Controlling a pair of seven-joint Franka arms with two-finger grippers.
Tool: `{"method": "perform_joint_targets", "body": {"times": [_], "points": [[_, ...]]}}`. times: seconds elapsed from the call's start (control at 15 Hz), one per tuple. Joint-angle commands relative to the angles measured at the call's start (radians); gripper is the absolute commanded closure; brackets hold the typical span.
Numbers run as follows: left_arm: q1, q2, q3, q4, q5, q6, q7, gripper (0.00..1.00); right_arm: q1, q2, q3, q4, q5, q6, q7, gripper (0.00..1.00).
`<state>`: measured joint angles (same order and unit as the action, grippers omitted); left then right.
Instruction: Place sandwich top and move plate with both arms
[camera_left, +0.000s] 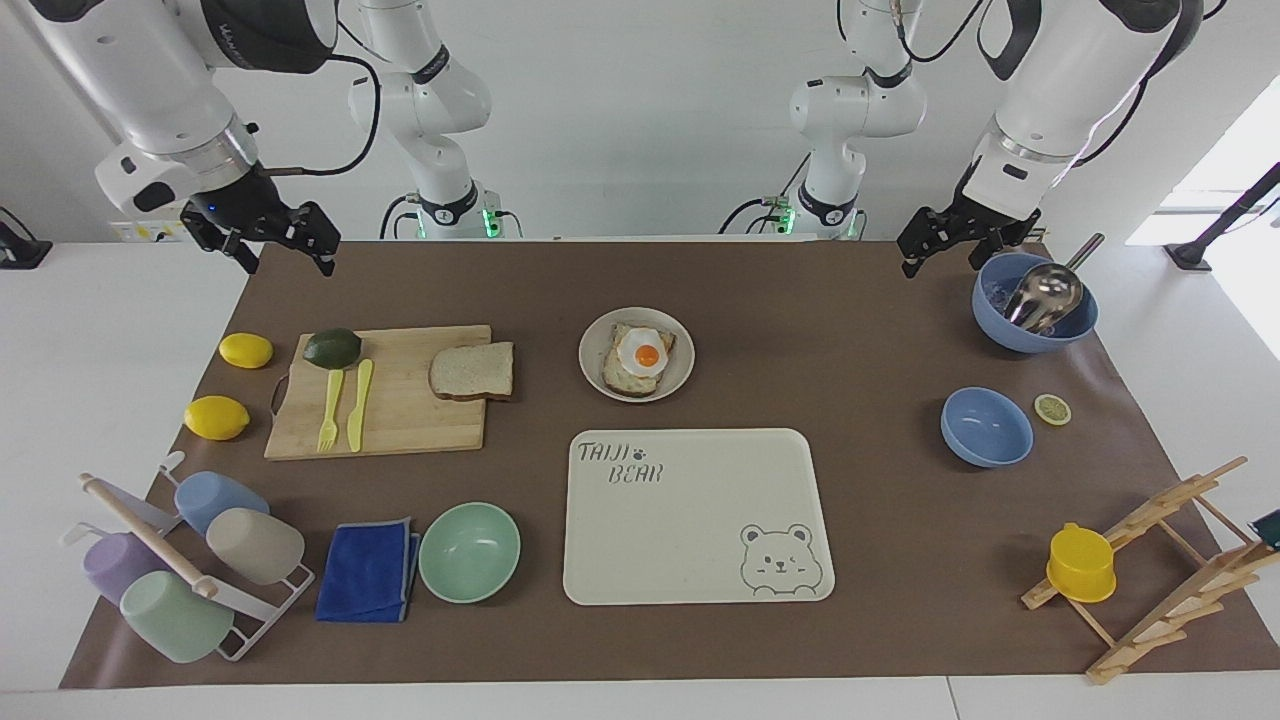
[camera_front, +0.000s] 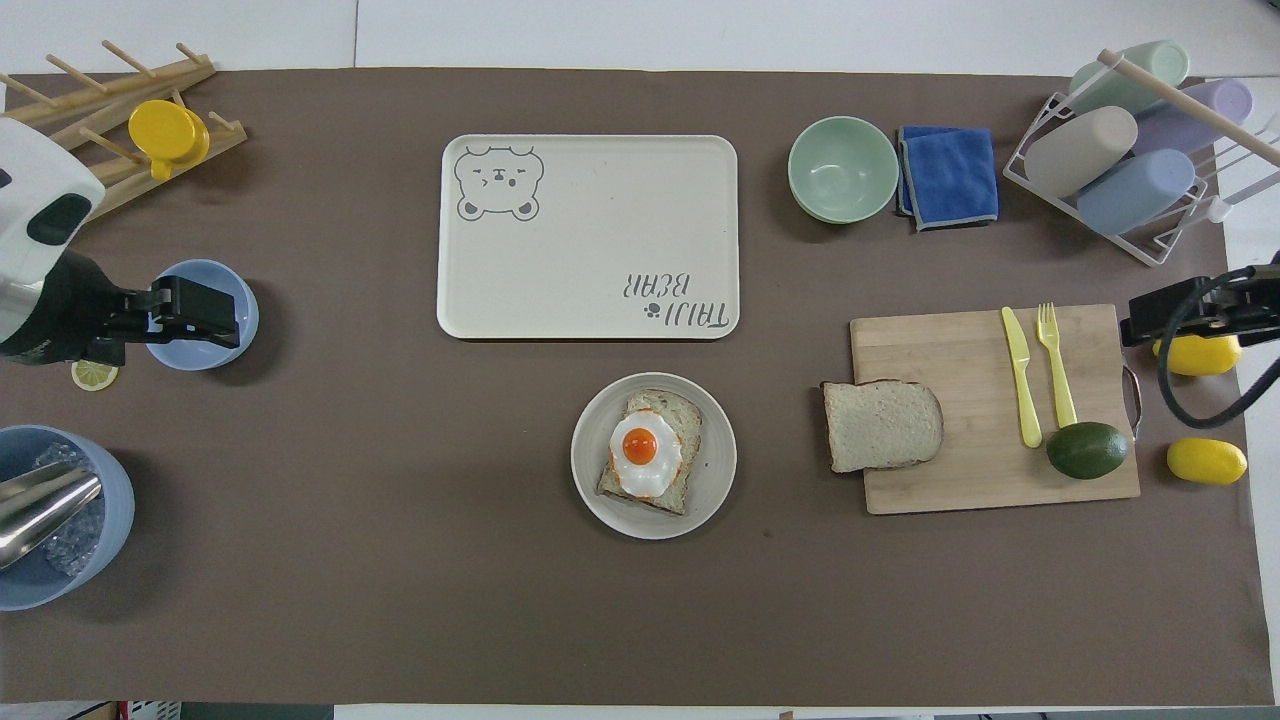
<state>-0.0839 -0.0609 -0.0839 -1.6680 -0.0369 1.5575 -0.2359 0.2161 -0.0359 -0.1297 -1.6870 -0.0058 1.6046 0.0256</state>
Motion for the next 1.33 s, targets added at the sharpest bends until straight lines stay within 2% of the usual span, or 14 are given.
{"method": "perform_joint_targets", "body": {"times": [0.0, 0.2, 0.4, 0.6, 0.87, 1.0, 1.27], "points": [[0.007, -0.027, -0.005, -0.029, 0.009, 0.01, 0.004, 0.0, 0.141, -0.009, 0.007, -0.143, -0.06, 0.133, 0.12, 0.0], [0.009, -0.027, -0.005, -0.029, 0.009, 0.01, 0.004, 0.0, 0.308, 0.14, 0.007, -0.152, -0.176, 0.17, 0.38, 0.0], [0.007, -0.027, -0.005, -0.029, 0.009, 0.012, 0.004, 0.0, 0.338, 0.221, 0.008, -0.226, -0.235, 0.253, 0.46, 0.0], [0.009, -0.027, -0.005, -0.029, 0.009, 0.01, 0.004, 0.0, 0.371, 0.29, 0.008, -0.241, -0.24, 0.253, 0.514, 0.0], [0.007, -0.027, -0.005, -0.029, 0.009, 0.01, 0.004, 0.0, 0.378, 0.289, 0.008, -0.313, -0.315, 0.279, 0.525, 0.0], [0.009, -0.027, -0.005, -0.029, 0.009, 0.01, 0.004, 0.0, 0.382, 0.275, 0.008, -0.368, -0.319, 0.308, 0.533, 0.05], [0.007, -0.027, -0.005, -0.029, 0.009, 0.01, 0.004, 0.0, 0.384, 0.258, 0.008, -0.419, -0.325, 0.33, 0.565, 0.05]]}}
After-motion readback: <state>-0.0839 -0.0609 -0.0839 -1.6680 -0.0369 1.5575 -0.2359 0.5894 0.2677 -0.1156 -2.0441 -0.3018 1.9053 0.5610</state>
